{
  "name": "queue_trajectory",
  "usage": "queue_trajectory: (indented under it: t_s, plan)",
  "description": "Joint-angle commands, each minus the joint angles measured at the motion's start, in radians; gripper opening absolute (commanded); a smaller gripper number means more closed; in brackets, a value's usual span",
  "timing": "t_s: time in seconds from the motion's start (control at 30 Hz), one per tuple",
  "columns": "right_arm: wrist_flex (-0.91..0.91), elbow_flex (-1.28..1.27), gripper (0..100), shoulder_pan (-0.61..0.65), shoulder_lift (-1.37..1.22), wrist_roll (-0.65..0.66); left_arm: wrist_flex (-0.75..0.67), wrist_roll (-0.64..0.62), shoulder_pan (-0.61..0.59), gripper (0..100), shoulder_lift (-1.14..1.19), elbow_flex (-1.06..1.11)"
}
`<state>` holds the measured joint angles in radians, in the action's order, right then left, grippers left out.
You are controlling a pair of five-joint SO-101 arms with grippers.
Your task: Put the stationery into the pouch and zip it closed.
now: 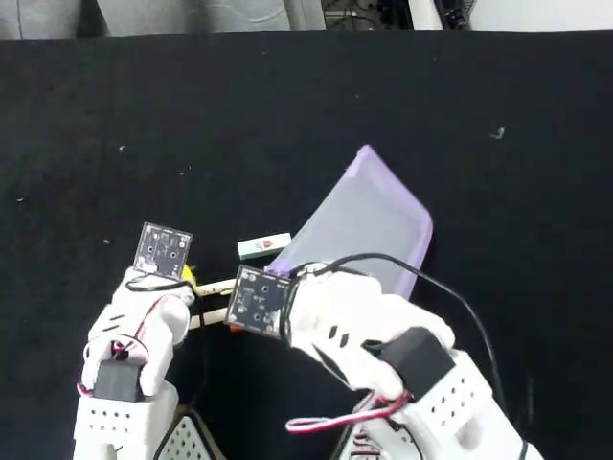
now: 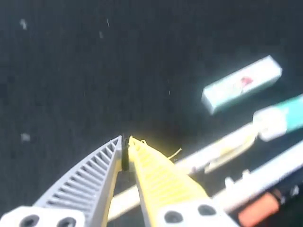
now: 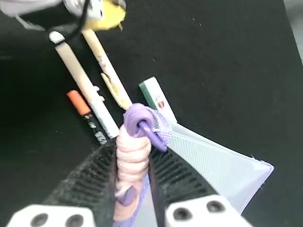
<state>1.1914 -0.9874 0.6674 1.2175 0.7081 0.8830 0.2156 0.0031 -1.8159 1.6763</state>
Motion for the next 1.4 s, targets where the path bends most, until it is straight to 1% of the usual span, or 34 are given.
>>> queue_trajectory:
  t_s: [0.0,0.17,0.23,0.37,0.53,0.57,0.63,0.7,0.77,0.87,0.97,1.03,1.1,1.23,1.3,1.37]
  plan:
    - [-0.052,-0.010,1.1,-0.044,0.010,0.028,-0.074,-0.003,0.048,3,-0.006,0.013]
    - [-0.058,-0.039,1.1,-0.043,0.010,0.029,-0.075,0.002,0.209,3,-0.006,0.021]
    - [-0.077,-0.077,1.1,-0.043,0.010,0.029,-0.077,0.003,0.248,3,-0.006,0.022]
    - [-0.133,-0.150,1.1,-0.043,0.010,0.031,-0.091,0.003,0.271,3,-0.006,0.007]
    - [-0.133,-0.154,1.1,-0.043,0.010,0.040,-0.176,0.005,0.271,3,-0.006,-0.042]
    - [-0.133,-0.154,1.1,-0.043,0.010,0.038,-0.183,0.018,0.271,3,-0.006,-0.051]
    - [-0.126,-0.153,1.1,-0.043,0.010,0.038,-0.189,0.092,0.286,3,-0.006,-0.054]
    - [-0.095,-0.142,1.1,-0.043,0.012,0.043,-0.181,0.190,0.328,3,-0.006,-0.047]
    - [-0.061,-0.122,1.1,-0.041,0.012,0.043,-0.172,0.256,0.369,3,-0.006,-0.028]
    - [-0.028,-0.102,1.1,-0.041,0.019,0.043,-0.169,0.281,0.409,3,-0.006,-0.004]
    - [-0.014,-0.099,1.1,-0.041,0.021,0.043,-0.172,0.279,0.414,3,-0.006,0.005]
    - [-0.014,-0.099,1.1,-0.041,0.021,0.044,-0.169,0.278,0.414,7,-0.006,0.004]
    - [-0.014,-0.097,1.1,-0.041,0.021,0.044,-0.167,0.258,0.407,14,-0.006,0.012]
    - [0.032,-0.067,1.1,-0.060,0.021,0.091,-0.153,0.132,0.403,27,-0.006,0.022]
    - [0.043,-0.054,1.1,-0.081,0.021,0.098,-0.138,0.114,0.403,30,-0.006,0.019]
    - [0.043,-0.048,1.1,-0.109,0.021,0.100,-0.137,0.115,0.403,31,-0.006,0.022]
